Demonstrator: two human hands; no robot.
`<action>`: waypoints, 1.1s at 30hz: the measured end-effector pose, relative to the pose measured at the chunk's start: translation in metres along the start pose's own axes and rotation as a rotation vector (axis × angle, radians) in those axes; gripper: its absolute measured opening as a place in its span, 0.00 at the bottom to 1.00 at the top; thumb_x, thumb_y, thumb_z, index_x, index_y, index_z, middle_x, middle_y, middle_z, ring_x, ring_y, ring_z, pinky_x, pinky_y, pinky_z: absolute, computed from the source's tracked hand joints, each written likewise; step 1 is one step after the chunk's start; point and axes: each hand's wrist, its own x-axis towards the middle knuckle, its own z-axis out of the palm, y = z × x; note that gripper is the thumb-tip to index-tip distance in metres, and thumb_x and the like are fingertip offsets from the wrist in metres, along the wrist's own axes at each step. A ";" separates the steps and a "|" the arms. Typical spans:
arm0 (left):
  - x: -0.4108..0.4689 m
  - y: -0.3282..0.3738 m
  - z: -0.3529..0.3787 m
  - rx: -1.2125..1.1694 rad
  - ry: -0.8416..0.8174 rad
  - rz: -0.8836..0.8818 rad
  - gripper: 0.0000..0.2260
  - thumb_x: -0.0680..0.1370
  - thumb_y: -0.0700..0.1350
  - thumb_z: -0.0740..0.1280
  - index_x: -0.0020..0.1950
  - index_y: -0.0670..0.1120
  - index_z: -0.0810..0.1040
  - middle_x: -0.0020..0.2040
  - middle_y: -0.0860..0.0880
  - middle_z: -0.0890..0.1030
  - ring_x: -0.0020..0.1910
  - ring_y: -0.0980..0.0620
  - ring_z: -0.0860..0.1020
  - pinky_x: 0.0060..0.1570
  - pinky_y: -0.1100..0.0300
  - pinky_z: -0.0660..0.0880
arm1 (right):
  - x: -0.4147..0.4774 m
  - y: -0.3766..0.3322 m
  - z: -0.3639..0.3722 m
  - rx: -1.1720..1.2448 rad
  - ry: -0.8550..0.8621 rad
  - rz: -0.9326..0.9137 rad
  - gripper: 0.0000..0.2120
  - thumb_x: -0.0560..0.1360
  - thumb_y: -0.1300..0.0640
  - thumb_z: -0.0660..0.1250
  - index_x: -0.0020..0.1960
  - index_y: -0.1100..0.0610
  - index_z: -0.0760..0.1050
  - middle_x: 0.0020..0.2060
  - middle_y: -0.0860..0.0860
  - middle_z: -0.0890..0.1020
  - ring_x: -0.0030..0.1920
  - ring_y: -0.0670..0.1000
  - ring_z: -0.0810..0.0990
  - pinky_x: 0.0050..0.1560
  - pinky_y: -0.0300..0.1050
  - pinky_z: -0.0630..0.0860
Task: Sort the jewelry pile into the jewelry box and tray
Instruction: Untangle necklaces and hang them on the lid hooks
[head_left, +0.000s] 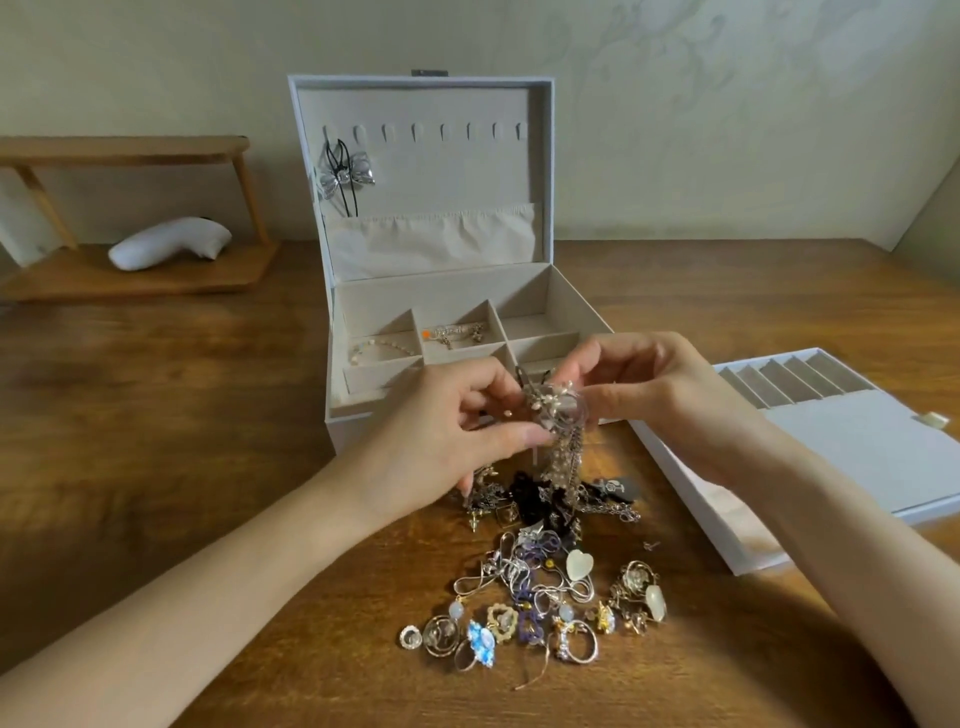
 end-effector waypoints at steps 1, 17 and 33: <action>0.000 -0.001 0.002 0.021 -0.016 -0.020 0.10 0.68 0.50 0.73 0.45 0.48 0.77 0.40 0.54 0.83 0.21 0.57 0.72 0.23 0.66 0.69 | 0.000 0.000 0.000 0.020 0.023 -0.009 0.03 0.65 0.66 0.69 0.38 0.60 0.81 0.34 0.52 0.83 0.34 0.49 0.79 0.39 0.39 0.76; 0.002 -0.002 -0.005 0.267 -0.151 -0.152 0.12 0.79 0.49 0.63 0.62 0.51 0.74 0.36 0.57 0.84 0.20 0.58 0.74 0.33 0.69 0.75 | -0.001 -0.007 -0.021 0.371 0.093 -0.088 0.02 0.63 0.62 0.62 0.36 0.57 0.71 0.35 0.57 0.79 0.30 0.51 0.73 0.32 0.39 0.67; 0.002 0.009 -0.034 0.229 -0.098 -0.057 0.03 0.77 0.46 0.66 0.46 0.49 0.79 0.39 0.57 0.85 0.23 0.52 0.79 0.27 0.71 0.71 | -0.003 0.005 -0.016 -0.825 -0.211 0.145 0.04 0.69 0.51 0.75 0.43 0.48 0.82 0.31 0.43 0.78 0.31 0.41 0.74 0.32 0.35 0.72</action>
